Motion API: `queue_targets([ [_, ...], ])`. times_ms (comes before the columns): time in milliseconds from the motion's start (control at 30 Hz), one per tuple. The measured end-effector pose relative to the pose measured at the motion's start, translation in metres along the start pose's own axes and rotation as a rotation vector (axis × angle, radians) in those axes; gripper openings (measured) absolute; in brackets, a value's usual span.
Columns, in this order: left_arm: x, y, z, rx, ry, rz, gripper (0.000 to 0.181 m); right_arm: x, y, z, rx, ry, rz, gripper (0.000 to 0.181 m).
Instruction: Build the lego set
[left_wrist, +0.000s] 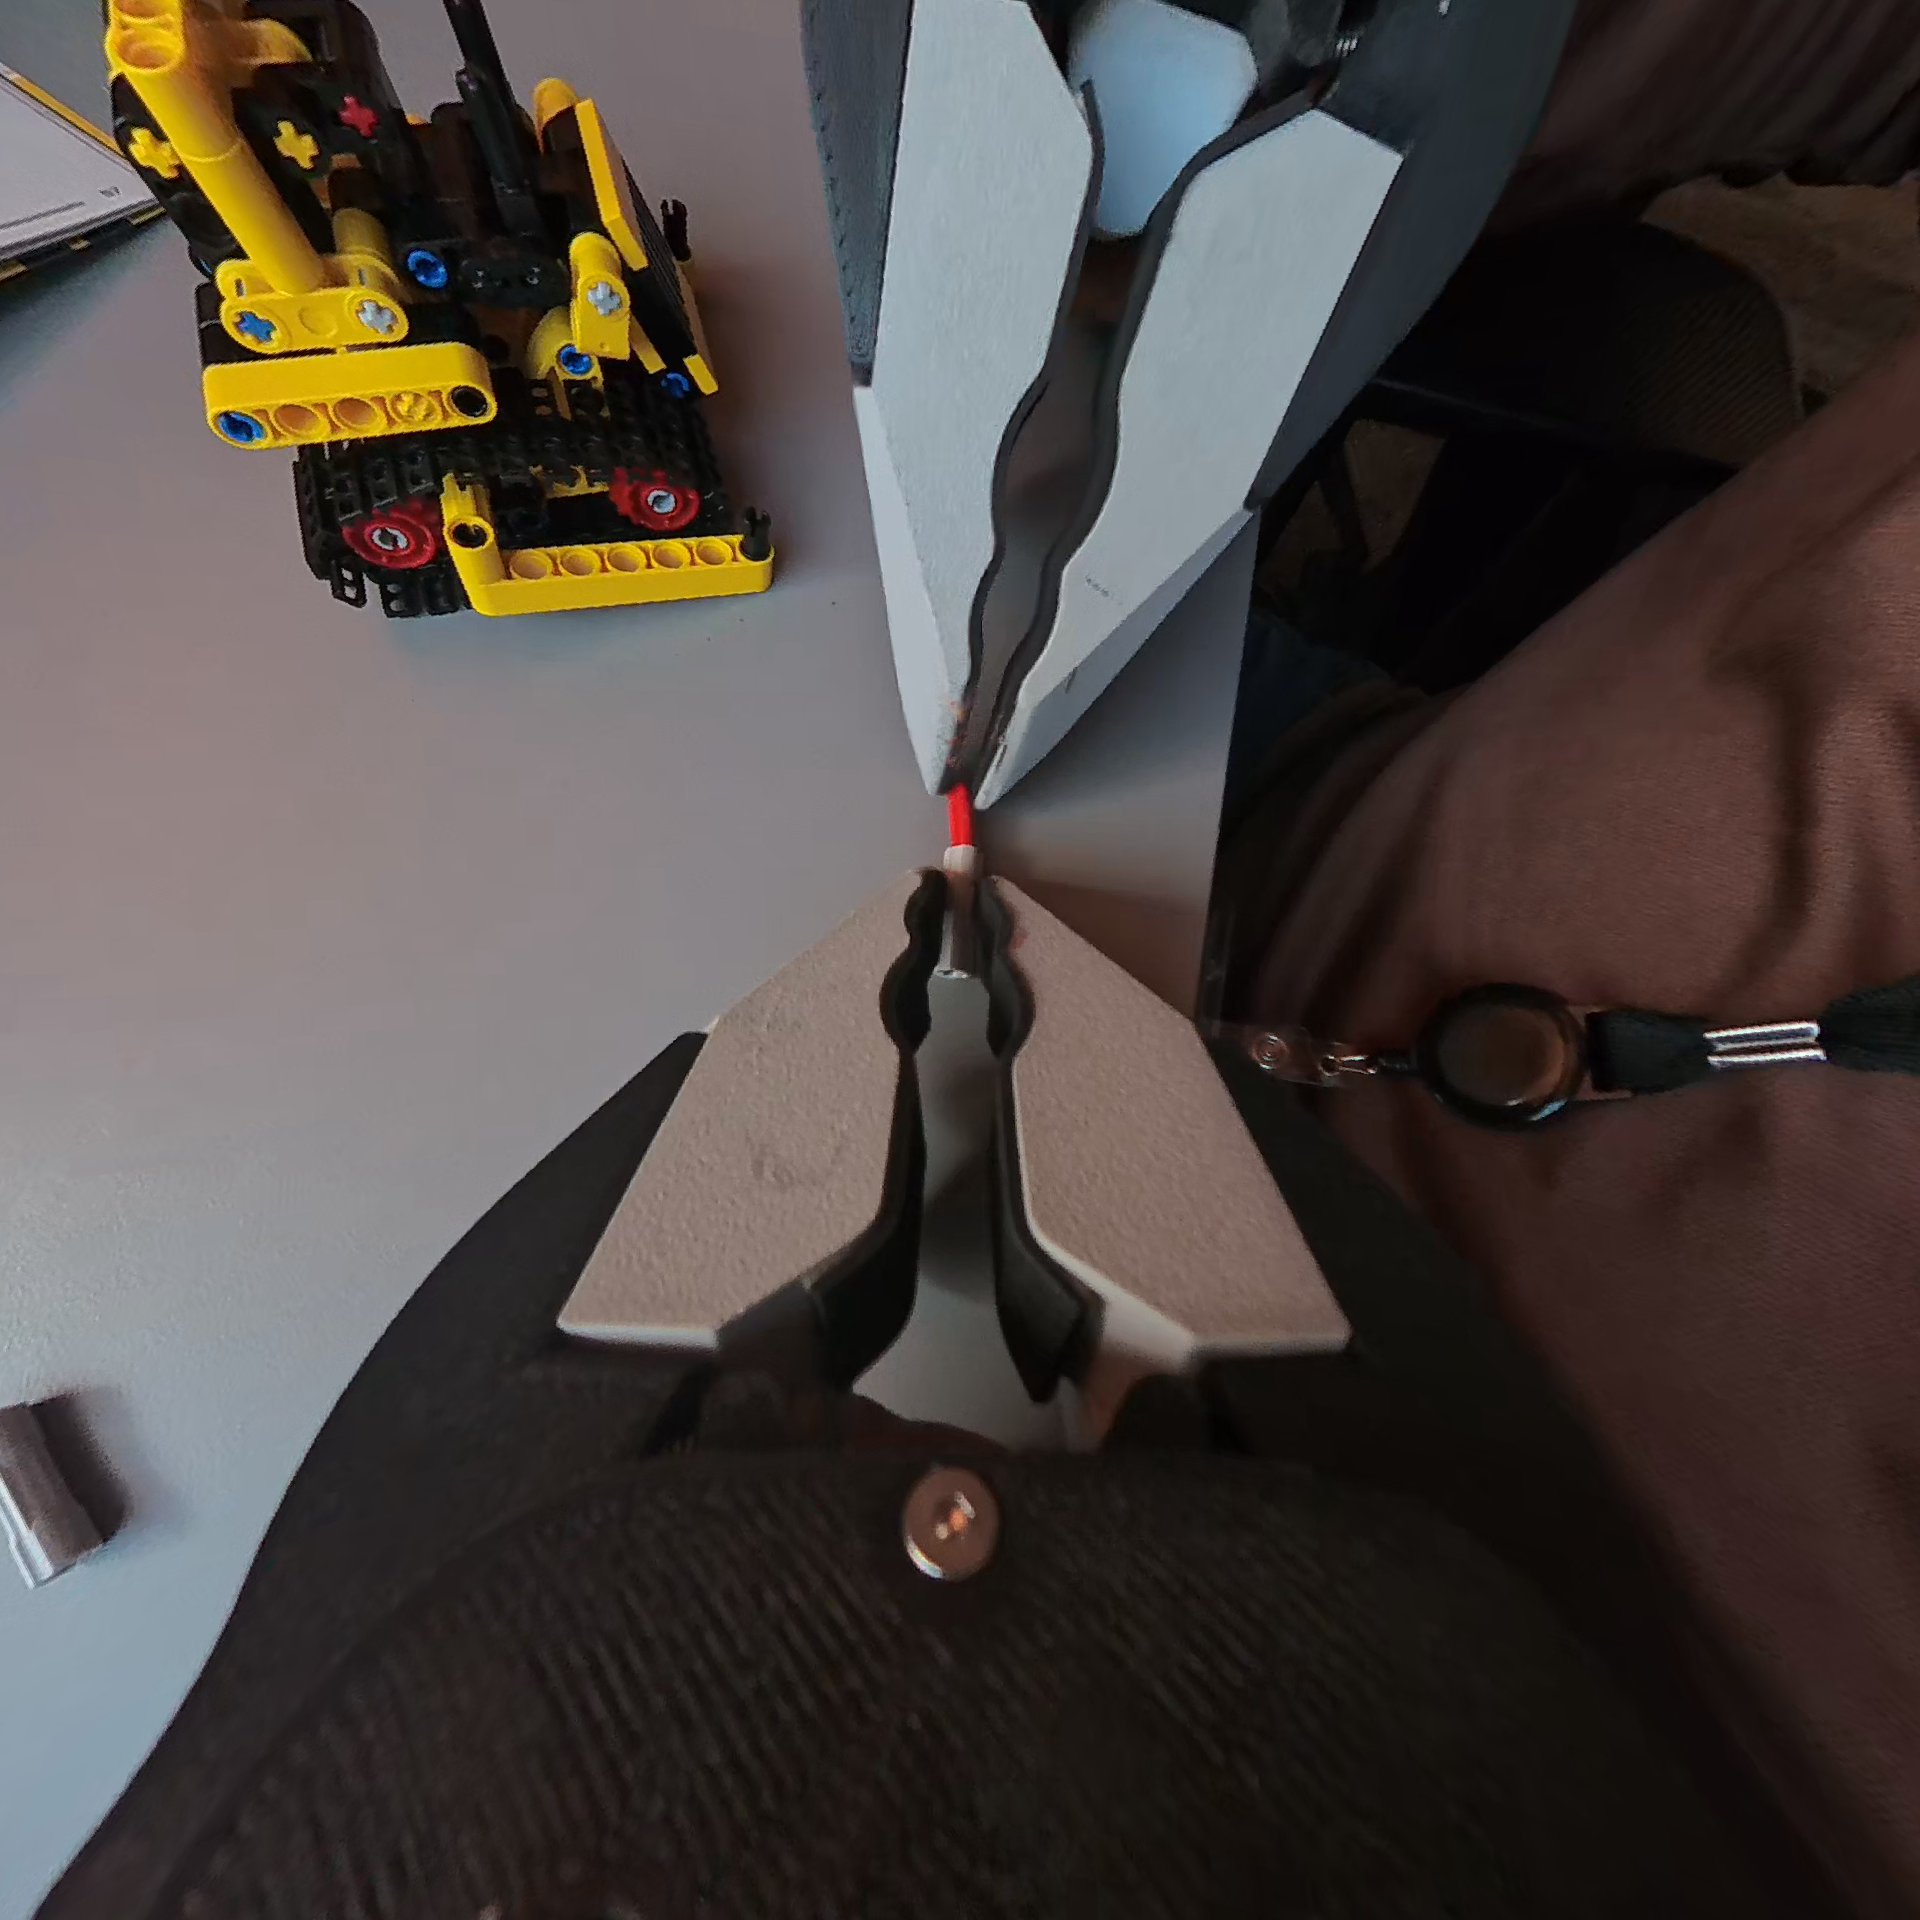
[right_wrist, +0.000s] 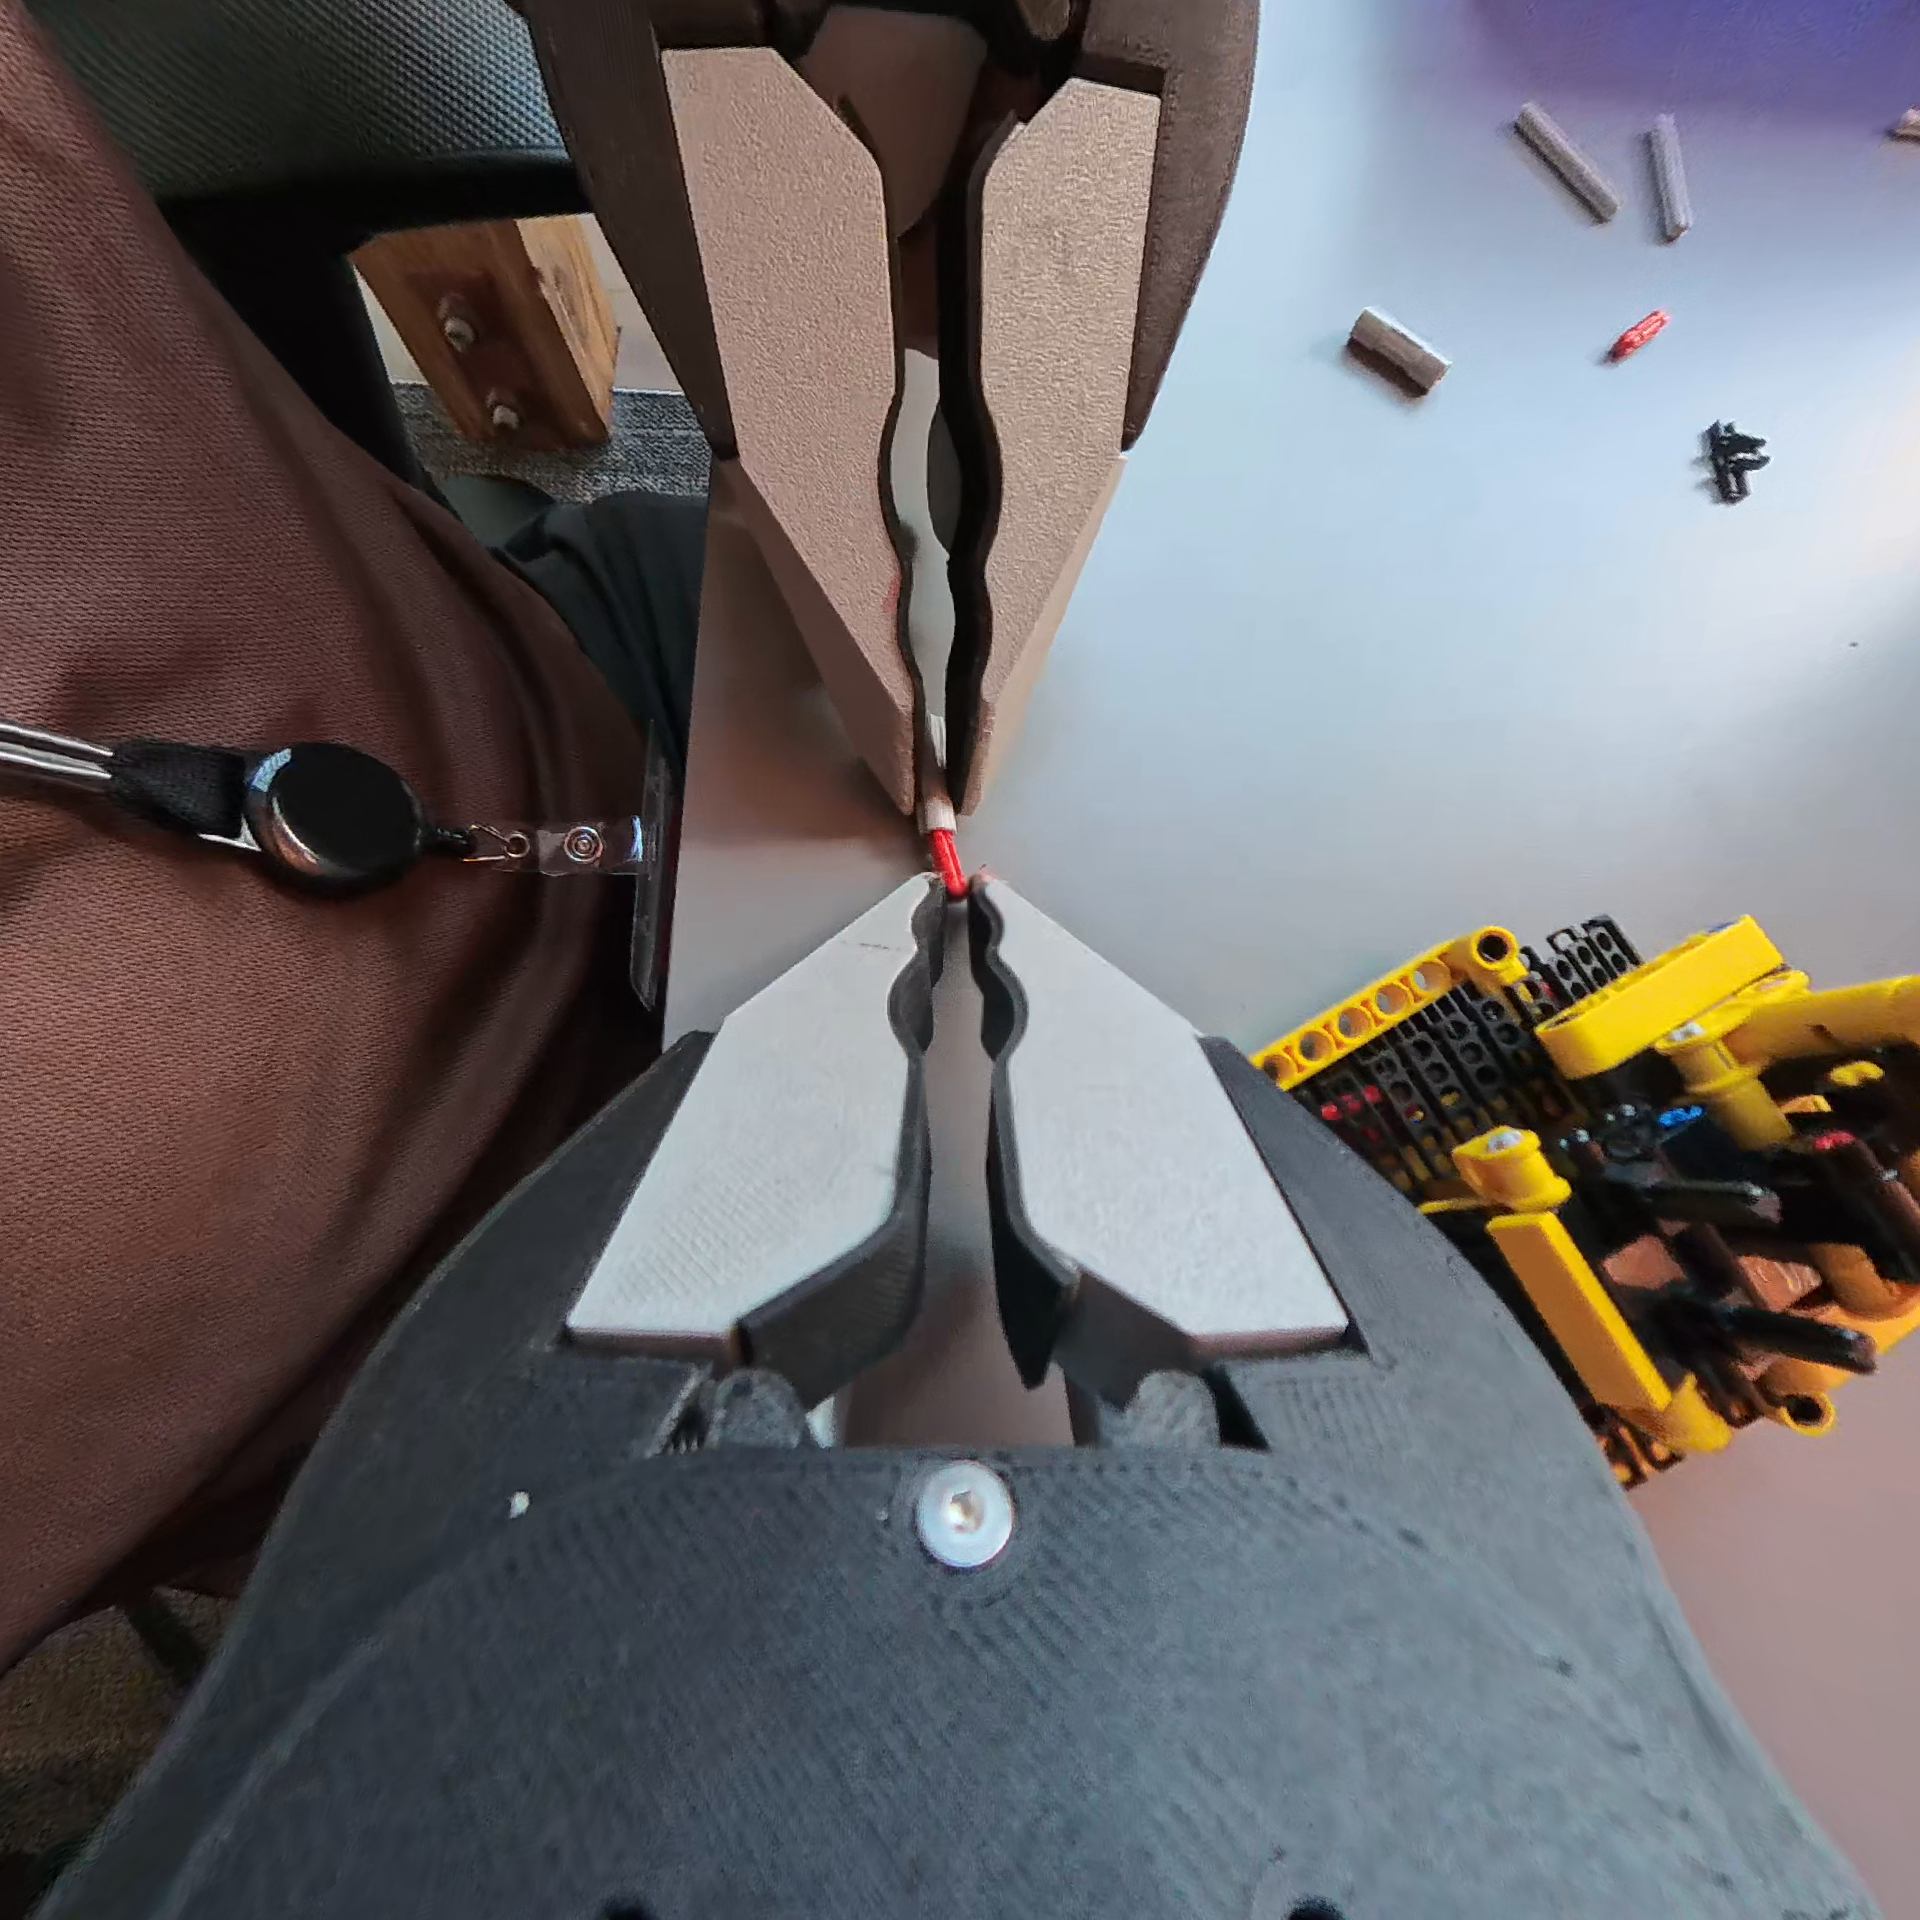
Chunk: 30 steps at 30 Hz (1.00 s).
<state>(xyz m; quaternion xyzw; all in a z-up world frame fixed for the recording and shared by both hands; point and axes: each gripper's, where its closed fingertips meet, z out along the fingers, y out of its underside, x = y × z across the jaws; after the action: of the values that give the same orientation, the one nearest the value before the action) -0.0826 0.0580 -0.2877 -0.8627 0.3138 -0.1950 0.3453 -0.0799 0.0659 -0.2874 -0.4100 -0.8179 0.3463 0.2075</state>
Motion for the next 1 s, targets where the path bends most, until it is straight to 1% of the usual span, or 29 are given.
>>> queue_targets([
  [200,-0.0001,0.0,0.0,0.0,0.0,0.0,0.003,-0.0045,0.0013,0.0005,-0.009,-0.008,-0.005,0.0],
  [400,-0.0002,-0.0001,0.0001,0.0,0.0,0.001,0.003,-0.0039,0.0012,0.0005,-0.009,-0.015,0.049,0.0],
  [667,-0.0001,0.0001,0.0,-0.004,0.02,-0.002,0.003,-0.0052,-0.0007,0.0012,-0.009,-0.115,0.072,0.0],
  [933,-0.0001,0.0001,-0.0001,-0.008,0.05,0.007,0.003,-0.0057,-0.0028,0.0017,0.001,-0.108,0.023,0.0],
  [1000,-0.0004,-0.0003,0.0005,-0.006,0.043,0.01,0.003,-0.0053,-0.0029,0.0008,0.011,-0.097,0.038,0.0],
])
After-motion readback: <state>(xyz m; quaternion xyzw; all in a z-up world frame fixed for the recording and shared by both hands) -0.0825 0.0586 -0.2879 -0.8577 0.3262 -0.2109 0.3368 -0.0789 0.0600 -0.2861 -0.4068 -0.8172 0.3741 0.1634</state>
